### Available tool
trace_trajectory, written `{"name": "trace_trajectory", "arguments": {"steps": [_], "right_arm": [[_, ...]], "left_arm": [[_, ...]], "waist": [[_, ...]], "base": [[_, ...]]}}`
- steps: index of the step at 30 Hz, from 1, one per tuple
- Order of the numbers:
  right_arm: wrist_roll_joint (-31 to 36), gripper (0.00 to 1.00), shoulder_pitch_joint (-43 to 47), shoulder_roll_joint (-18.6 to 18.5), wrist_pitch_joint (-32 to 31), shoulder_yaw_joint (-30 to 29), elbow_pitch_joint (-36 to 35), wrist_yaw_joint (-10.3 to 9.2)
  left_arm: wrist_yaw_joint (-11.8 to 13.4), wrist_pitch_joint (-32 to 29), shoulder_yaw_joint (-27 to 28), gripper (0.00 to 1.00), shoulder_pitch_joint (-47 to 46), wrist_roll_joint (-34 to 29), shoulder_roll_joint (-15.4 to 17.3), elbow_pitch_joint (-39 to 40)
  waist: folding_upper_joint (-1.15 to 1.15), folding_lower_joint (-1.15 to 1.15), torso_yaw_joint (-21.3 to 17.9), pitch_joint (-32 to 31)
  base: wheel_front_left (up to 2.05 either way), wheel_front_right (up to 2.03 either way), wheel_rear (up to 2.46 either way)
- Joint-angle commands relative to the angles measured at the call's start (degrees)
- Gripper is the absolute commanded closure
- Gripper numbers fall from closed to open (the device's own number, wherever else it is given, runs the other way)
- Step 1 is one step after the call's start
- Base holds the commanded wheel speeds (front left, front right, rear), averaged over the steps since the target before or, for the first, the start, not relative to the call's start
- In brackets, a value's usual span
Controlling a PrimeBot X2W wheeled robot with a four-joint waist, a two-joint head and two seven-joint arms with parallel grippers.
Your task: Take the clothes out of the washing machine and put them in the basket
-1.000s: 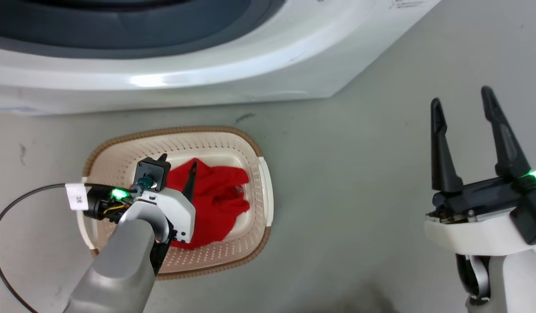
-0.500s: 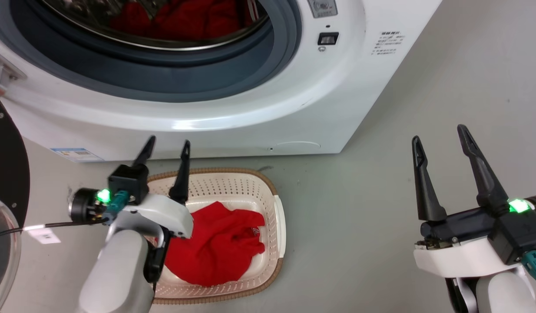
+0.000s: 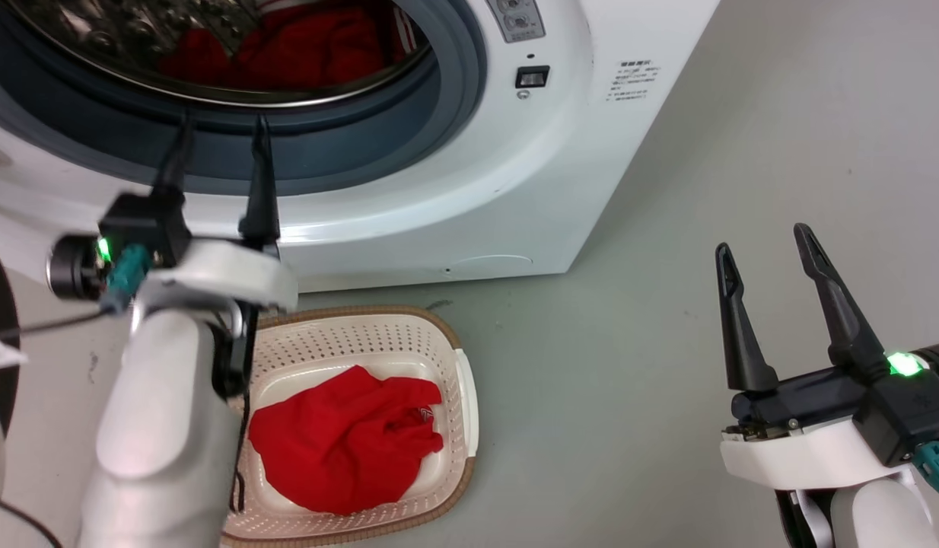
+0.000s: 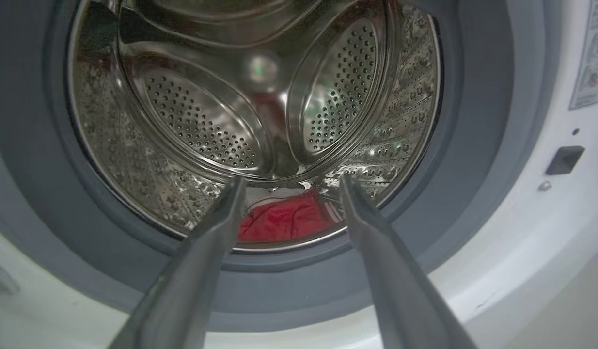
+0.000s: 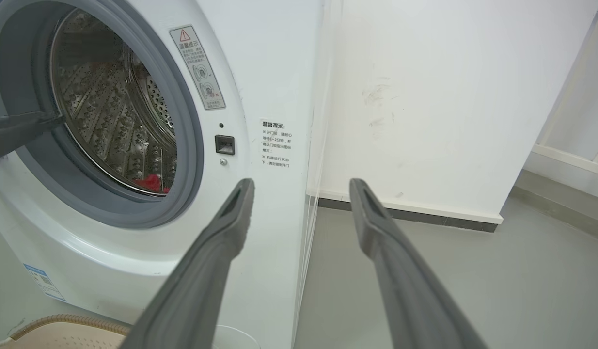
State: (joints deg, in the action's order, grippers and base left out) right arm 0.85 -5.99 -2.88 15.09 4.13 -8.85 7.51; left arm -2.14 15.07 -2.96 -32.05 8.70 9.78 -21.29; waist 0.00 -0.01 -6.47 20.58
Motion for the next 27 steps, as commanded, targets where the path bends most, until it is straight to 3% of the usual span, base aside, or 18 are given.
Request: {"name": "trace_trajectory", "arguments": {"steps": [1,11,18,27], "right_arm": [[-0.38,0.0,-0.86,0.01,0.12,0.01,-0.14,-0.04],[-2.16,0.0,-4.14,0.02,0.12,0.7,-1.3,-0.04],[-4.13,0.0,-6.81,0.02,0.12,0.89,-2.42,-0.04],[-7.48,0.0,-9.88,0.02,0.12,0.57,-4.42,-0.04]], "left_arm": [[-0.26,0.15,0.17,0.0,-1.3,-0.5,0.11,-0.55],[-1.15,-2.16,-1.37,0.0,-22.06,-4.2,4.45,-19.04],[-2.99,-9.69,-3.2,0.0,-37.99,-5.04,7.75,-31.48],[-4.36,-22.29,-5.49,0.0,-54.96,-6.25,12.62,-40.92]], "waist": [[0.0,0.01,-0.64,0.78],[0.0,0.01,-4.54,7.77],[0.0,0.01,-7.39,14.41],[0.0,0.01,-10.92,22.36]], "base": [[0.0,0.0,0.0],[0.0,0.0,0.0],[0.0,0.0,0.0],[0.0,0.0,0.0]]}}
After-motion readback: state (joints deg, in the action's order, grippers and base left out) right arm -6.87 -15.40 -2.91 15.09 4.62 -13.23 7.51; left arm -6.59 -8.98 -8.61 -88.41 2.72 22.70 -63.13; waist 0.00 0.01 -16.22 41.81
